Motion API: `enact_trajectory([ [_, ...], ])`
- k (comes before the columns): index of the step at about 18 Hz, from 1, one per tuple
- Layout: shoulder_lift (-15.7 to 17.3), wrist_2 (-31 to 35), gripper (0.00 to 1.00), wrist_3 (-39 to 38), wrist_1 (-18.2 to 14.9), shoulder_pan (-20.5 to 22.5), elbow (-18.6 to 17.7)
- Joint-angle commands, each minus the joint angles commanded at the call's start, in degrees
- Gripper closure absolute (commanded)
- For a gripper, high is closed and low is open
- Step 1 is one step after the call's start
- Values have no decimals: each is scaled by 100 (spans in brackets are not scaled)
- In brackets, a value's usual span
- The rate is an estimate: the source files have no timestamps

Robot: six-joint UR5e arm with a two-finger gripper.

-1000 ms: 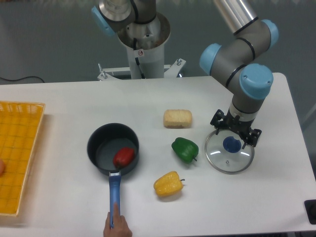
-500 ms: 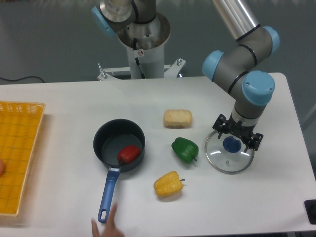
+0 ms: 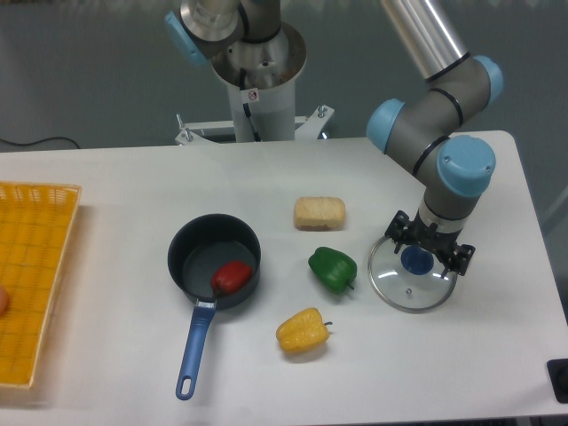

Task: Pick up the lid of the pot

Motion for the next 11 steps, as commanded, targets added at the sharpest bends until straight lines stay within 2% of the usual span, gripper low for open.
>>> enact_trajectory([
  [11,-53,9,2,18,88,0,-62],
])
